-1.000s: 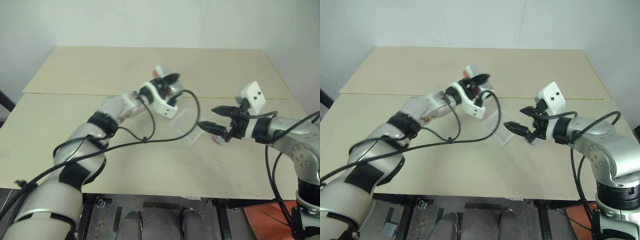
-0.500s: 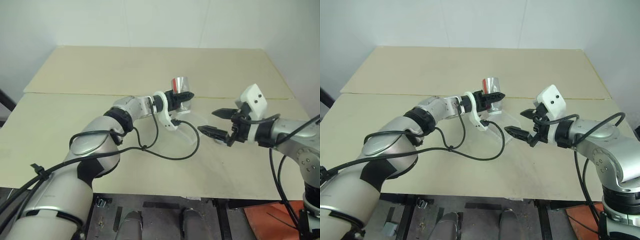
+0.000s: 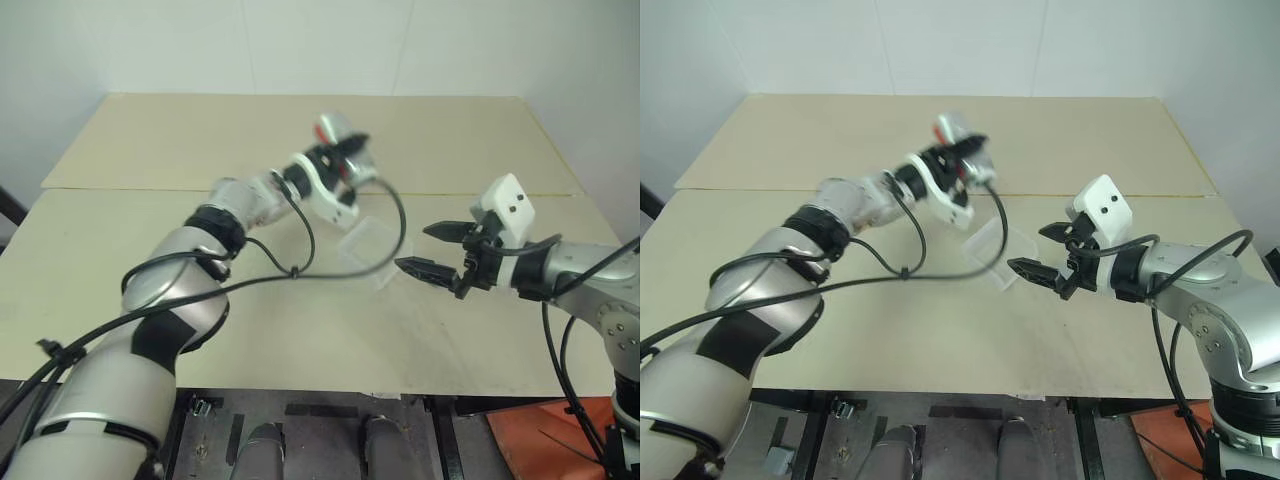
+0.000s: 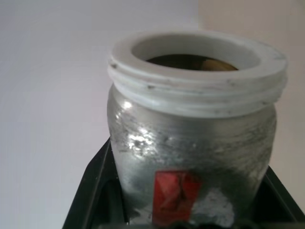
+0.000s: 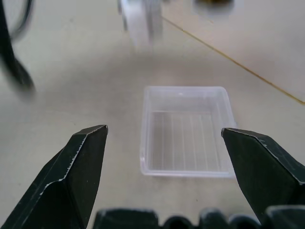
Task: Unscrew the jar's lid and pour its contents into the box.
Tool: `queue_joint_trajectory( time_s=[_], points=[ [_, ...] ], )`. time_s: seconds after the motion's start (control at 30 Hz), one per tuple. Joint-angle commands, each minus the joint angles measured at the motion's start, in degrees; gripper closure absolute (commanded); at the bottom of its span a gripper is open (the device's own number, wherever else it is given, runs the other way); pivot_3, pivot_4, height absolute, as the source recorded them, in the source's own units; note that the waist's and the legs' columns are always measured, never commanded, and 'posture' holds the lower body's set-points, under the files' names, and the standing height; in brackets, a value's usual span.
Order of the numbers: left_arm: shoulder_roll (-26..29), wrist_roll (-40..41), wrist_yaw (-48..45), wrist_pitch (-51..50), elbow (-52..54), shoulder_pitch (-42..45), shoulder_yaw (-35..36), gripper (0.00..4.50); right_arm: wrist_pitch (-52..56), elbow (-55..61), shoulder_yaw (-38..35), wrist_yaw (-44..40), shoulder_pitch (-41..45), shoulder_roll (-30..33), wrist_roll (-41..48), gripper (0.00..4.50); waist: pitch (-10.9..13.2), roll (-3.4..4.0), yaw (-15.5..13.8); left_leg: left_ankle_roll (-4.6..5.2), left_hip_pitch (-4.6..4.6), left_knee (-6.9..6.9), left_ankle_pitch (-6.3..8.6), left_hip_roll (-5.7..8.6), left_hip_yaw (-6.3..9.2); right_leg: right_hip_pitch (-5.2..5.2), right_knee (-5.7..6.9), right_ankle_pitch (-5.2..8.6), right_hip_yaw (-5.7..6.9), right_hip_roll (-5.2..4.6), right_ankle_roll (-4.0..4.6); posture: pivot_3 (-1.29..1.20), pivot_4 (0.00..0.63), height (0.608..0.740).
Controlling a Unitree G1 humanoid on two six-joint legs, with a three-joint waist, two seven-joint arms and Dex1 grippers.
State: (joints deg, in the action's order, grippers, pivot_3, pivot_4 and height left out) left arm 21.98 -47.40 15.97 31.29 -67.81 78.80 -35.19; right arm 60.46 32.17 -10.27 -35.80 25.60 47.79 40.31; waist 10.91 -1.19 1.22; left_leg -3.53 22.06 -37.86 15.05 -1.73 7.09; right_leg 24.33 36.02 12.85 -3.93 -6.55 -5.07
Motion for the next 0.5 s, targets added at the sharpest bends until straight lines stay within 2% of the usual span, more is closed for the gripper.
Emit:
queue_joint_trajectory(
  time_s=[0.03,0.1,0.17,0.27,0.37,0.5],
  points=[
    [-2.41,24.52,-26.06,-10.82,3.05,-4.22,17.95,2.56,-3.71,1.21,-1.82,2.67,0.27,-0.59,-2.40,0.07,-0.03,0.06,0.02,-0.03,-0.02,0.00,-0.02,0.00,-0.01,-0.03,0.01,0.00,0.00,0.00,0.00,0.00,0.150,0.740],
    [-3.63,34.25,-36.72,-20.59,7.94,-6.95,25.12,2.56,-3.54,0.97,-1.08,4.74,0.83,-1.62,-3.41,0.07,-0.03,0.06,0.05,-0.25,-0.04,0.00,-0.14,0.00,0.01,-0.08,0.01,0.00,0.01,-0.01,0.00,0.00,0.150,0.740],
    [-4.91,43.48,-42.35,-36.57,12.60,-8.33,32.55,2.56,-3.41,0.51,-0.45,6.03,1.17,-2.66,-4.12,0.07,-0.03,0.05,0.21,-0.26,-0.01,-0.01,-0.15,0.00,0.01,-0.06,0.03,0.00,0.01,-0.01,0.00,0.00,0.150,0.740],
    [-7.33,53.31,-39.46,-51.70,21.84,-12.70,41.83,2.56,-4.49,0.78,0.63,5.75,0.71,-3.12,-4.92,0.07,-0.03,0.04,1.00,-0.25,0.06,-0.06,-0.14,0.00,0.05,-0.04,0.03,0.00,0.02,-0.01,0.00,0.00,0.150,0.740],
    [-7.93,54.51,-40.10,-54.84,30.91,-18.12,41.91,2.56,-5.66,0.65,1.50,5.14,0.97,-3.24,-5.50,0.07,-0.03,0.05,1.61,-0.25,0.01,-0.09,-0.15,0.00,0.07,-0.07,0.05,0.00,0.02,-0.01,0.00,0.00,0.150,0.740],
    [-7.25,55.72,-40.75,-59.05,37.10,-20.90,41.26,2.56,-7.13,0.21,1.46,4.67,1.46,-3.76,-5.80,0.07,-0.03,0.05,2.37,-0.28,-0.14,-0.08,-0.16,0.00,0.07,-0.13,0.10,-0.03,0.02,0.01,0.04,0.00,0.150,0.740]
  ],
)
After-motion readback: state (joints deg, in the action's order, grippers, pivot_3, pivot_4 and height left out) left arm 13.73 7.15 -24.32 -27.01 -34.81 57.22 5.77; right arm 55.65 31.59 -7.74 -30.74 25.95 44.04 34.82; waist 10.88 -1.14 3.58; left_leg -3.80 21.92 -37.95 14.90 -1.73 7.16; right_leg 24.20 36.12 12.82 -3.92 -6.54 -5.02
